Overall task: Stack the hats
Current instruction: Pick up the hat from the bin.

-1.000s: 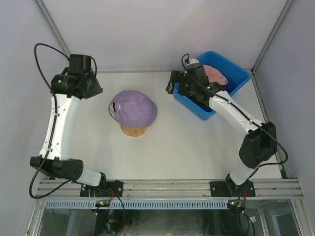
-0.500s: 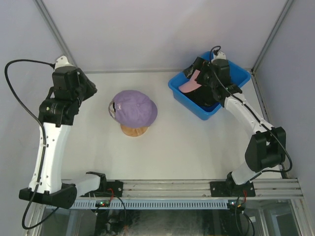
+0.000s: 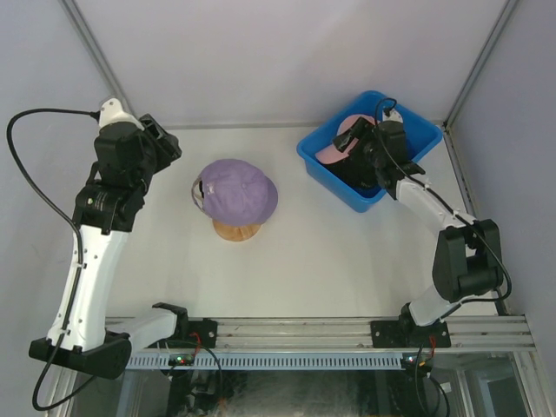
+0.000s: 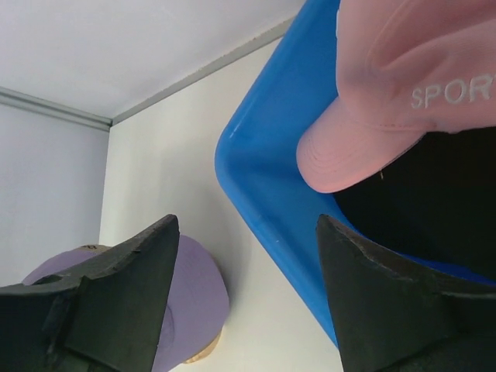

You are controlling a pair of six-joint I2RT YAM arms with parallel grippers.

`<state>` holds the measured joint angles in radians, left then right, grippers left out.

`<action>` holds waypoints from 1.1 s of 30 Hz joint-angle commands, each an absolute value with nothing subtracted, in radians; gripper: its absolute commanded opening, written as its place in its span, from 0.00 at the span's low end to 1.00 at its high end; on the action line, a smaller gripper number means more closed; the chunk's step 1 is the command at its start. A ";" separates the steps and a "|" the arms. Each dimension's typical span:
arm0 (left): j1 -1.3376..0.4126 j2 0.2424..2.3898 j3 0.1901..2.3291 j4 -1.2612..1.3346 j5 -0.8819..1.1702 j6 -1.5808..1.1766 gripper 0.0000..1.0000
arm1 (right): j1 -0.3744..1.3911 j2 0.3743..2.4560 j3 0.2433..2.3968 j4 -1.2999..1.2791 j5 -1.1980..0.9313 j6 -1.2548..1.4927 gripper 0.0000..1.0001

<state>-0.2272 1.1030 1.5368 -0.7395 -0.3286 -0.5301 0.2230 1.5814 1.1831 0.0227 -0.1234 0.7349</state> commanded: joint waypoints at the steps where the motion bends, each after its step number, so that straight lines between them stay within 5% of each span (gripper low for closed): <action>1: -0.239 1.063 1.525 -0.690 -0.358 -0.518 0.66 | 0.230 1.614 1.210 0.004 -0.101 0.789 0.68; 4: -0.242 1.041 1.506 -0.692 -0.364 -0.524 0.70 | 0.252 1.622 1.210 -0.022 -0.060 0.795 0.66; 8: -0.254 1.020 1.496 -0.693 -0.364 -0.531 0.90 | 0.262 1.635 1.210 -0.060 -0.007 0.805 0.65; 33: -0.305 0.992 1.391 -0.542 -0.365 -0.484 0.87 | 0.253 1.892 1.373 0.035 0.015 0.854 0.60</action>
